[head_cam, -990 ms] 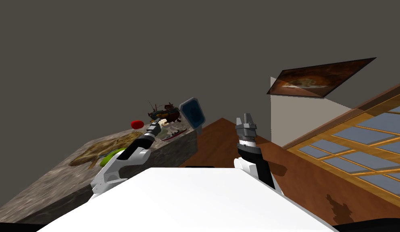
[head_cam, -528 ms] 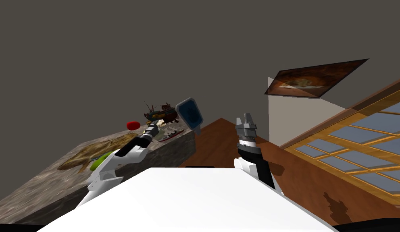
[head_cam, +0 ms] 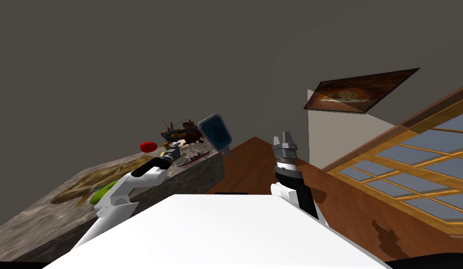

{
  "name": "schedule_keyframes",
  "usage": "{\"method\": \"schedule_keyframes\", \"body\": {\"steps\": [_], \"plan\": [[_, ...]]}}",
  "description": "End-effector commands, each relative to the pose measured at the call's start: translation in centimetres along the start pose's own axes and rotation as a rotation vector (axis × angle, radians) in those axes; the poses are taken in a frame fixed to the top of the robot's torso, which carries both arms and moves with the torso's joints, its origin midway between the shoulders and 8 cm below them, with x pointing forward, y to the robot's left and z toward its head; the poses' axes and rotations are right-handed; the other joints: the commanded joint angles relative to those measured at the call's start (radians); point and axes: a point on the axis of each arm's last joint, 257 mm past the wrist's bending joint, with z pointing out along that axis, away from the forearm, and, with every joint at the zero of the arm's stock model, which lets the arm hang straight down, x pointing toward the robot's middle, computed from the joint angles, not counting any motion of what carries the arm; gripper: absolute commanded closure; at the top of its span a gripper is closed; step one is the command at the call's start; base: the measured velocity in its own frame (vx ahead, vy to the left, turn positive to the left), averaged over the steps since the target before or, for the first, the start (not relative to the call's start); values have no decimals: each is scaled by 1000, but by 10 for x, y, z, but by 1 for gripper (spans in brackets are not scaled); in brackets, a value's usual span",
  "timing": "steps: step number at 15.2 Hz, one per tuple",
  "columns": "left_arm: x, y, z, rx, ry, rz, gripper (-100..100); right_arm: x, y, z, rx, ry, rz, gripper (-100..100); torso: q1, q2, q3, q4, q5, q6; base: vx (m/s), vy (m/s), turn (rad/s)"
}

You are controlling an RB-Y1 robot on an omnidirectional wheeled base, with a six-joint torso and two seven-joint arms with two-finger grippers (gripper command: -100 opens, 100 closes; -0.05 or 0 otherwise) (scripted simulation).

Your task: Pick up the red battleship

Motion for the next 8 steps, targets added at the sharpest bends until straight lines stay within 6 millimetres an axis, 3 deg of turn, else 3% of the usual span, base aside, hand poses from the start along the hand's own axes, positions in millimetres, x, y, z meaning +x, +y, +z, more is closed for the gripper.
{"method": "schedule_keyframes", "body": {"steps": [1, 2, 5, 6, 8], "plan": [[-5, 11, 0, -44, -10, -10, -100, 0, 0, 0, 0, 0, 0, 0, 0, 0, 0, 0, 0, 0, 24, -47, -10], [-18, 15, 3, -71, -26, -38, -100, 0, 0, 0, 0, 0, 0, 0, 0, 0, 0, 0, 0, 0, 33, -66, -32], [-20, 26, 2, -114, -31, -39, -100, 0, 0, 0, 0, 0, 0, 0, -1, -1, 0, 0, 0, 0, 33, -61, -11], [-33, 33, 4, -148, -49, -69, -100, 0, 0, 0, 0, 0, 0, 0, 0, 0, 0, 0, 0, 0, 21, -48, -28], [-34, 41, 3, -182, -54, -70, -100, 0, 0, 0, 0, 0, 0, 0, 0, 0, 0, 0, 0, 0, 27, -59, -25]]}}
